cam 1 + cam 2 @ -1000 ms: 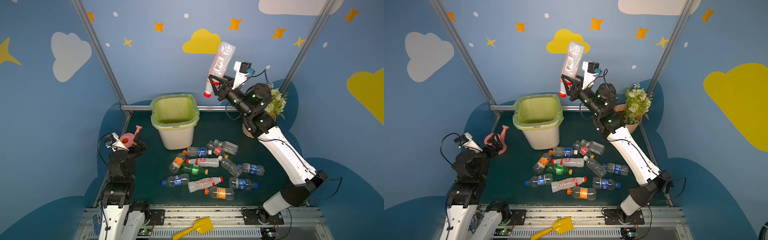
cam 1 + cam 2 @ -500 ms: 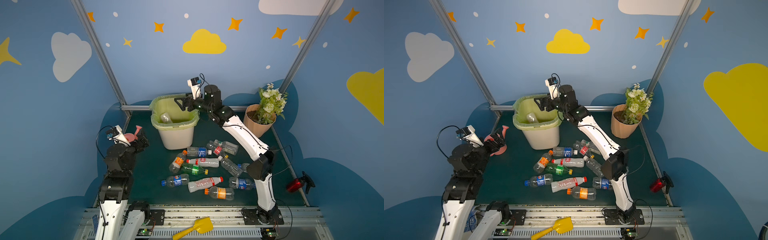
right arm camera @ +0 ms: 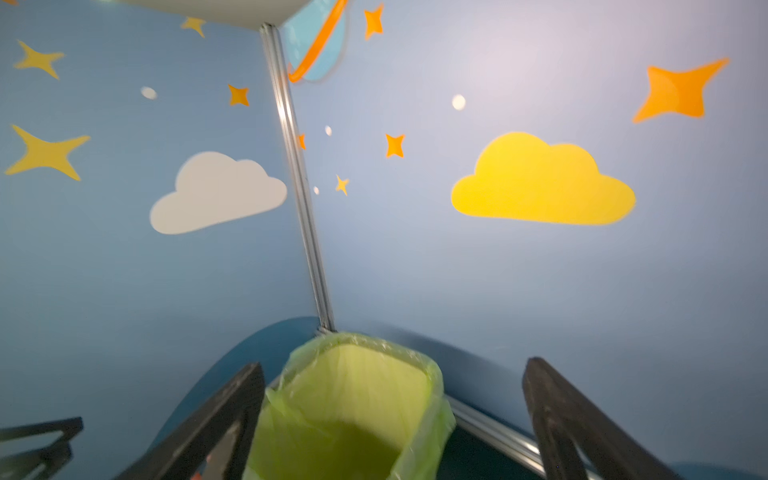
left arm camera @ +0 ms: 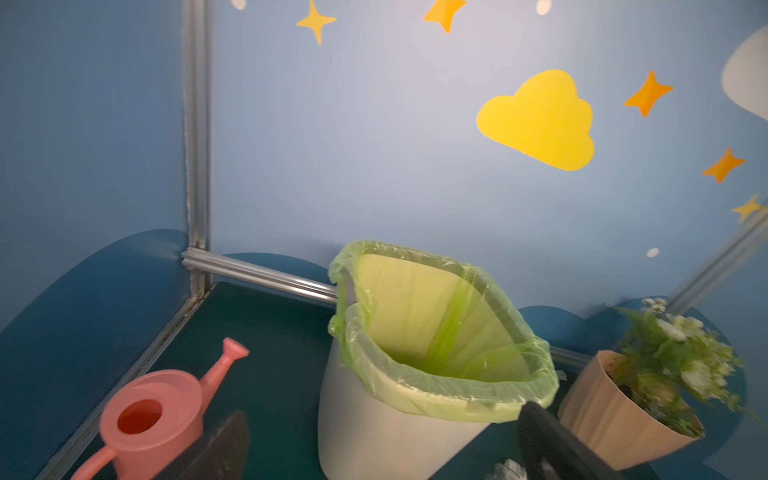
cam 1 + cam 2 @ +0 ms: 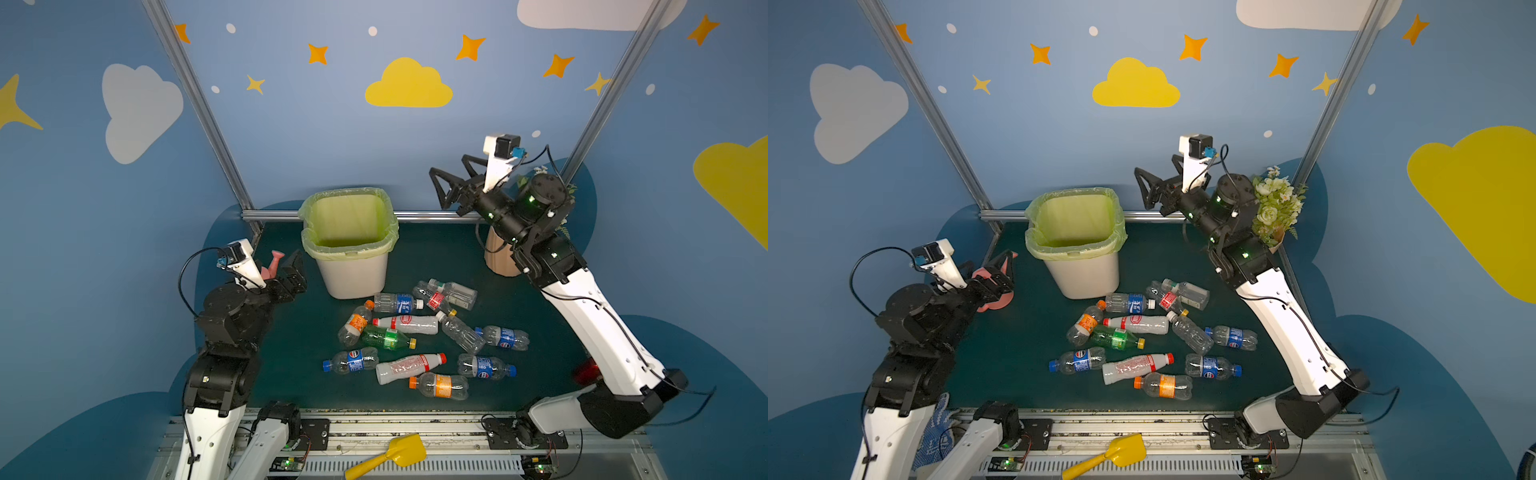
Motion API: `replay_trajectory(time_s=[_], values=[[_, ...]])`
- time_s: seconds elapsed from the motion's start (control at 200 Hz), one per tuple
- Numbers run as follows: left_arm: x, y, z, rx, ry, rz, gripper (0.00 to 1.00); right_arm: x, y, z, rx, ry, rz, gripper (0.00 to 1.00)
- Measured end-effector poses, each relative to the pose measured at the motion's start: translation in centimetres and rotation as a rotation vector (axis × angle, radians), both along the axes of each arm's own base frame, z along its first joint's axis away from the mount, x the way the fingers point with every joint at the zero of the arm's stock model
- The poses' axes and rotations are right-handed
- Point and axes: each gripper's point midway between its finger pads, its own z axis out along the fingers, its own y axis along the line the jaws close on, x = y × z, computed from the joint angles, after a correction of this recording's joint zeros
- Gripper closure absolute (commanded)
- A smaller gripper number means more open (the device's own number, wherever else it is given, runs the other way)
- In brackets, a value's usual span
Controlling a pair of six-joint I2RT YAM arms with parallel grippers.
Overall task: Throw the plastic bottles in the bin
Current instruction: 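Reach the left gripper over the bottle pile while the right arm withdraws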
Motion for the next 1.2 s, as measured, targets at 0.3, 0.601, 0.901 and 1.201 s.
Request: replay_trajectory(time_s=[0.3, 0.601, 0.901, 1.201], values=[[0.3, -9.8, -1.6, 0.201, 0.076, -0.297, 0.0, 2.3, -7.8, -17.0, -0.074, 0.395, -0.205, 0.04], [-2.6, -21.3, -10.0, 0.58, 0.303, -0.619, 0.0, -2.5, -16.4, -19.9, -0.006, 0.46, -0.402, 0.03], [-6.1, -24.5, -17.2, 0.769, 0.542, -0.823, 0.0, -5.5, -20.7, -25.0, 0.027, 0.586, -0.525, 0.03], [-8.7, -25.9, -21.3, 0.91, 0.703, -0.964, 0.03, -6.5, -22.1, -26.0, 0.075, 0.625, -0.564, 0.03]])
